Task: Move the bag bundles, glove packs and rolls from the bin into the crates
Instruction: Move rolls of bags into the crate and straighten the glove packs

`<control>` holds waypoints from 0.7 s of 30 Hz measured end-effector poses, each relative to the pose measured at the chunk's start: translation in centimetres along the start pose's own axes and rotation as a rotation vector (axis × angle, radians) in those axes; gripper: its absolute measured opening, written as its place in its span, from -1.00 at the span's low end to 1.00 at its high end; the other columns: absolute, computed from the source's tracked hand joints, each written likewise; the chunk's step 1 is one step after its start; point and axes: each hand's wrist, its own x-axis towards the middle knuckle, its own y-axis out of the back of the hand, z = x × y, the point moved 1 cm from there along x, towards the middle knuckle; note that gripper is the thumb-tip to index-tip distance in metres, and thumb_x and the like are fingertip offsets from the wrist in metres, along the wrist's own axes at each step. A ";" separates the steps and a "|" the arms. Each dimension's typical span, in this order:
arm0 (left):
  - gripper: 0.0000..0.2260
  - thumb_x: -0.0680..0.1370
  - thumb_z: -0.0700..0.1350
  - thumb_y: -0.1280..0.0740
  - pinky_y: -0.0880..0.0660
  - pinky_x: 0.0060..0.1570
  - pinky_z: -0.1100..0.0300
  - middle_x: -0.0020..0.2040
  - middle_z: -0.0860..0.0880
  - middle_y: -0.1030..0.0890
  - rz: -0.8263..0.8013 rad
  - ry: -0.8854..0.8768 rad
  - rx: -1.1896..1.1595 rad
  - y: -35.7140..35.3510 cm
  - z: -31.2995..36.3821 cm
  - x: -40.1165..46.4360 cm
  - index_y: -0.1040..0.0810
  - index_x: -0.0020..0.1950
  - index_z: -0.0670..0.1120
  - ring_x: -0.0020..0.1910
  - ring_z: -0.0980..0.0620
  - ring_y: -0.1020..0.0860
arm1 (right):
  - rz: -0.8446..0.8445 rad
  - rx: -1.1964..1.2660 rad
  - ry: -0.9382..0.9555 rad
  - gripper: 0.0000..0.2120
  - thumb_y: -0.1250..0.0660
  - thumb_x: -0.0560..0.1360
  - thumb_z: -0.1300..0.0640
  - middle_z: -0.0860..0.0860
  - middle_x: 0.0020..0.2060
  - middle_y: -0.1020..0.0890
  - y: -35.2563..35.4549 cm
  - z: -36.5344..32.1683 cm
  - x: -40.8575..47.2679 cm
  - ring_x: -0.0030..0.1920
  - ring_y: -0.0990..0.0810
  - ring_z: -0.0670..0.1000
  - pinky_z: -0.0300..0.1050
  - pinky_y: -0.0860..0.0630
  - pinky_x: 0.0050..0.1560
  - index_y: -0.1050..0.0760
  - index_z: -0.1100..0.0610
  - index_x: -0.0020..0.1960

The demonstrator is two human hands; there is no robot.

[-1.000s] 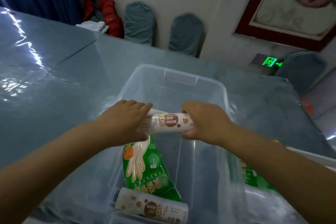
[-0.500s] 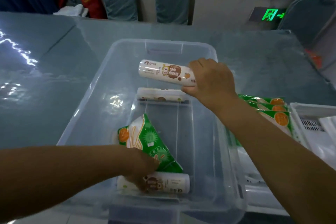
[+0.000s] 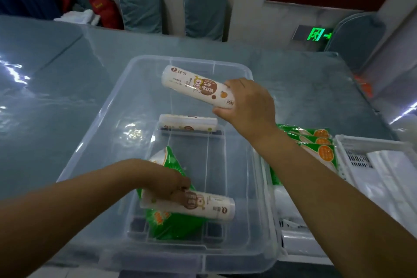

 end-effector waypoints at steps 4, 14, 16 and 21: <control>-0.64 0.53 0.26 -0.10 -0.38 -0.14 0.19 0.06 -0.02 -0.57 0.313 0.042 0.104 2.4 -0.7 -3.3 -0.40 0.16 0.06 -0.12 0.03 -0.48 | 0.134 0.163 -0.113 -0.46 -0.52 0.25 -0.09 0.08 -0.10 -0.61 1.5 0.4 -0.8 -0.16 -0.55 0.06 -0.09 -0.43 -0.23 -0.51 0.18 0.10; -0.58 0.18 0.30 -0.42 -0.42 -0.37 0.22 -0.26 0.15 -0.55 0.828 0.088 -0.147 6.6 2.2 -8.7 -0.35 -0.11 0.20 -0.31 0.19 -0.51 | 0.246 0.234 -0.304 -0.51 -0.43 0.23 -0.24 -0.11 -0.14 -0.57 7.0 7.2 -6.5 -0.19 -0.44 -0.20 -0.49 -0.30 -0.28 -0.48 -0.02 0.06; -0.60 0.20 0.31 -0.40 -0.40 -0.41 0.24 -0.28 0.16 -0.55 0.908 0.055 -0.165 7.0 5.0 -8.6 -0.37 -0.11 0.20 -0.34 0.21 -0.51 | 0.231 0.217 -0.329 -0.52 -0.44 0.23 -0.22 -0.08 -0.13 -0.60 8.2 9.4 -8.3 -0.19 -0.50 -0.12 -0.36 -0.36 -0.28 -0.49 -0.02 0.06; -0.55 0.16 0.41 -0.26 -0.52 -0.32 0.16 -0.29 0.17 -0.56 0.983 0.041 -0.100 7.3 12.9 -7.4 -0.43 -0.07 0.20 -0.34 0.23 -0.50 | 0.168 0.197 -0.380 -0.53 -0.48 0.28 -0.18 -0.02 -0.12 -0.60 10.1 15.5 -12.7 -0.17 -0.54 -0.02 -0.03 -0.52 -0.22 -0.50 0.04 0.06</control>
